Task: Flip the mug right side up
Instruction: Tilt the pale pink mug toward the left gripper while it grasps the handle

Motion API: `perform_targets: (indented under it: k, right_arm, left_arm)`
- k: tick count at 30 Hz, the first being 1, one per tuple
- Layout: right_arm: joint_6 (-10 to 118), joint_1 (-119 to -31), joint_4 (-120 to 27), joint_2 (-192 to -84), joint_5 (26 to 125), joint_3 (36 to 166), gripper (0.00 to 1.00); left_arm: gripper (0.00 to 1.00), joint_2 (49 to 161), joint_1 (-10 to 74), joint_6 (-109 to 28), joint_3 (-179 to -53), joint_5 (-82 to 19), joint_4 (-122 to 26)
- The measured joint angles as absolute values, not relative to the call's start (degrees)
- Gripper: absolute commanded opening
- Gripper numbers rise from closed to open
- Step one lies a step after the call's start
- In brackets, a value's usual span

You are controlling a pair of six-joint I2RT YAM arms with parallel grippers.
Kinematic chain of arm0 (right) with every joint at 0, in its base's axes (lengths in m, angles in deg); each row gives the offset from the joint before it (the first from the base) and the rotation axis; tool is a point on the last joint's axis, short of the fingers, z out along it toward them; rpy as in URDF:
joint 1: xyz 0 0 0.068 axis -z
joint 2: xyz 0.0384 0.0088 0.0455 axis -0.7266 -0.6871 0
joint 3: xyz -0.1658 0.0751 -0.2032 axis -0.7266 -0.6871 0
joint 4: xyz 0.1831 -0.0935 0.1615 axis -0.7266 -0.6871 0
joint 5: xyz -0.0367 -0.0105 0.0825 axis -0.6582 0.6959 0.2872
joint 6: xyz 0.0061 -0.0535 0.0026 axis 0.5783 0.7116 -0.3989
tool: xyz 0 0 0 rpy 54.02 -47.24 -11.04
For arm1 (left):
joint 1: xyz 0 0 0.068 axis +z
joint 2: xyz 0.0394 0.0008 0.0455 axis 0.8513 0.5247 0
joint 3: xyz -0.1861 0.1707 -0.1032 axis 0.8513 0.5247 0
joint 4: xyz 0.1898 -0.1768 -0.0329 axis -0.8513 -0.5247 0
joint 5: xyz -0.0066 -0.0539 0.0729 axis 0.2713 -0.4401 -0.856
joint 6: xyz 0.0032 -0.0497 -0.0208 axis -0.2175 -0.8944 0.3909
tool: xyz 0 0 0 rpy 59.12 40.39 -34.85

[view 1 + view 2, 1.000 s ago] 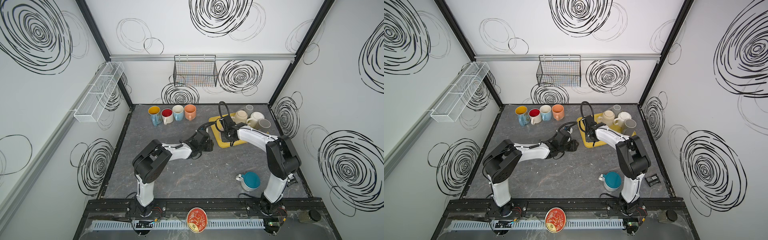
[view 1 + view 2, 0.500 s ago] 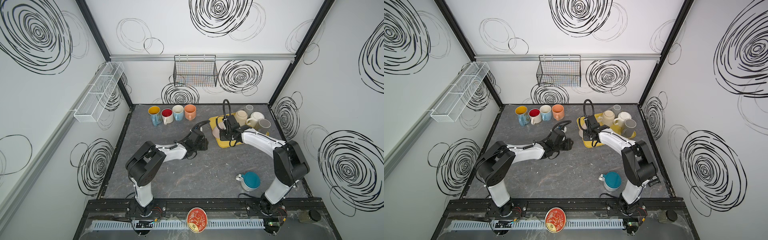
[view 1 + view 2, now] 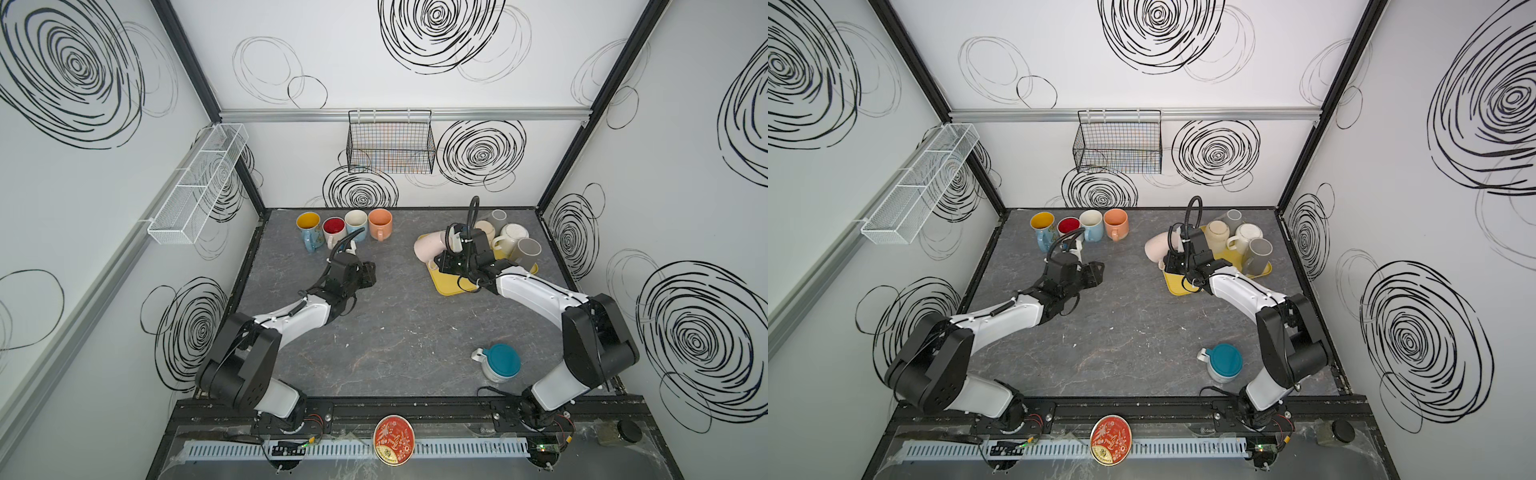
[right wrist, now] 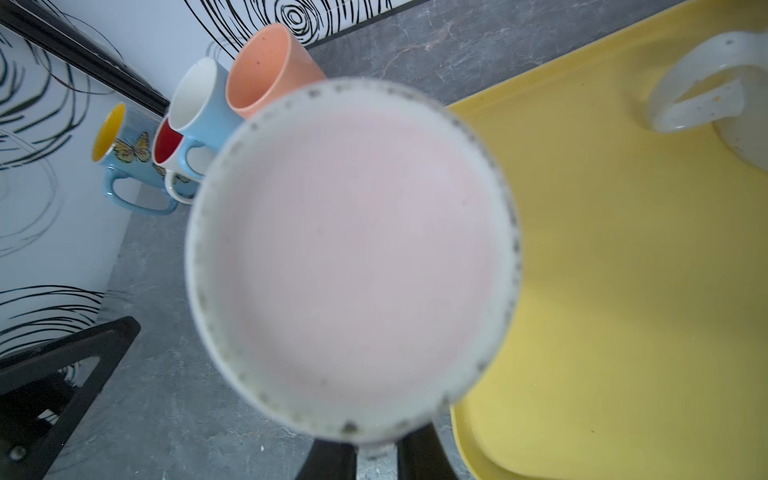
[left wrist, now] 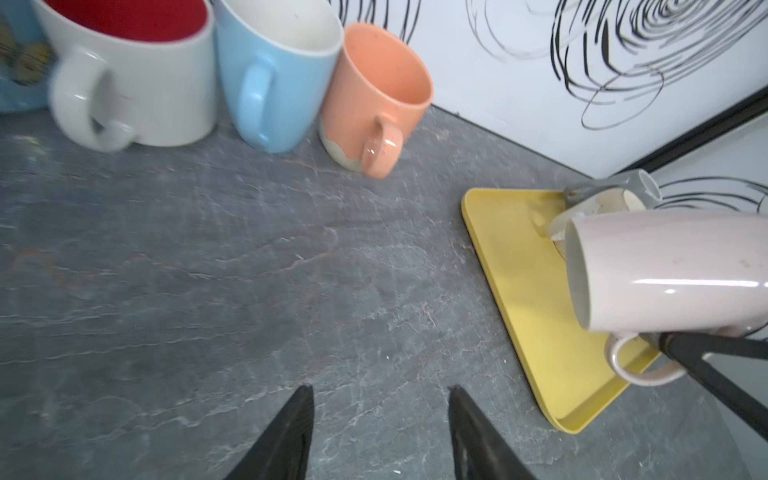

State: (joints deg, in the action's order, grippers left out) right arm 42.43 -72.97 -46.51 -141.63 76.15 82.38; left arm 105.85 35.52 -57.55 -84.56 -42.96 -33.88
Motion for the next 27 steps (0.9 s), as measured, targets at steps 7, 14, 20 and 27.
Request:
perform_targets:
  k: [7, 14, 20, 27]
  right_arm:
    - [37.51, -72.92, -36.54, -141.54, 84.41, 79.98, 0.00]
    - [30.45, -73.10, -25.75, -144.08, 93.13, 80.24, 0.00]
    - [26.32, -73.67, -20.33, -146.09, 97.44, 80.44, 0.00]
    - [23.70, -75.02, -15.43, -146.63, 101.03, 81.07, 0.00]
  left_arm:
    - [0.58, 102.00, 38.30, -61.15, -78.79, -37.50, -22.90]
    - [0.56, 105.59, 38.87, -71.69, -72.67, -28.49, -3.06]
    - [0.54, 113.13, 37.60, -80.74, -72.74, -23.10, 13.44]
    - [0.53, 118.98, 34.39, -86.79, -74.75, -21.22, 22.19]
